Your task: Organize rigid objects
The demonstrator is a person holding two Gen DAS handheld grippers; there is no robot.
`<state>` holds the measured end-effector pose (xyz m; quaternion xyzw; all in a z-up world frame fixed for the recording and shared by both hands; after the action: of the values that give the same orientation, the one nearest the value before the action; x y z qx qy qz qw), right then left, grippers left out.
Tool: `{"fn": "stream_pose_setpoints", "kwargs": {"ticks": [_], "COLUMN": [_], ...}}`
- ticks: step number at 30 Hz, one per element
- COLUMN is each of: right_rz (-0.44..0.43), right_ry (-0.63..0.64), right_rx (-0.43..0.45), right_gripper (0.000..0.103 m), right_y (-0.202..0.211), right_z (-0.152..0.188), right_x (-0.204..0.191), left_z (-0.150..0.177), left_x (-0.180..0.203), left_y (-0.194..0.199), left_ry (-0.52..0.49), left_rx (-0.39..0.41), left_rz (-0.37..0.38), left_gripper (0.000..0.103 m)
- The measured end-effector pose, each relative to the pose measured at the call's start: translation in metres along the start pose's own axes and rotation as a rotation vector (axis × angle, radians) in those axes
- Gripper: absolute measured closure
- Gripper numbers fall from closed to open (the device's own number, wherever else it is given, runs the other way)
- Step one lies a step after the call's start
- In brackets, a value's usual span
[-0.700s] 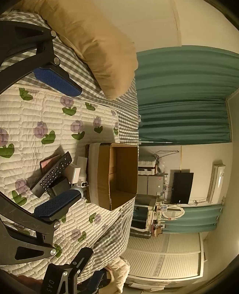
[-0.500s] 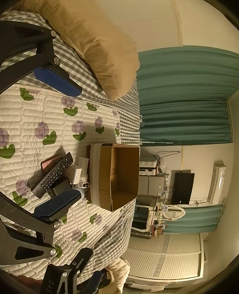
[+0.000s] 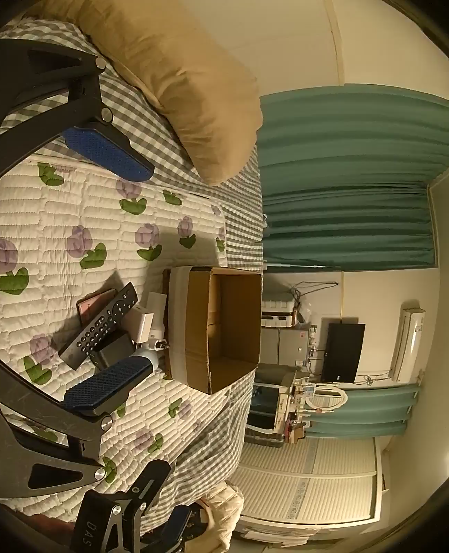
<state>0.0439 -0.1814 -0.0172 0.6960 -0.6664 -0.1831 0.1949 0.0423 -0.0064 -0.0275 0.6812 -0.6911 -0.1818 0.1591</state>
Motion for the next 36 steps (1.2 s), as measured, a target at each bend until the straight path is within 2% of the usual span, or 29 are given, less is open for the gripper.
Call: {"fn": "stream_pose_setpoints", "kwargs": {"ticks": [36], "right_rz": [-0.021], "right_ry": [0.001], "right_rx": [-0.02], "right_gripper": [0.0], "right_y": [-0.0031], "right_z": [0.0038], "right_x": [-0.0053], "left_z": [0.0075], "left_x": [0.0003], "left_y": [-0.0008], "left_ry": [-0.007], "left_rx": [-0.021], "left_rz": [0.001], "left_gripper": [0.0]}}
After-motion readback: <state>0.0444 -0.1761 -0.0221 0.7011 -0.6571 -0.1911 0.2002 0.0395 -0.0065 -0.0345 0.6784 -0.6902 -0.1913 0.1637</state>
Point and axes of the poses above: each gripper's, at about its wrist camera, not at the fingertips, and y roughly against the way its jaws point, x to its right, z to its underside, the point moved 5 cm from there along -y, roughly the way its jaws point, and after that the axes turned 1 degree about x, right-handed, at the moved point
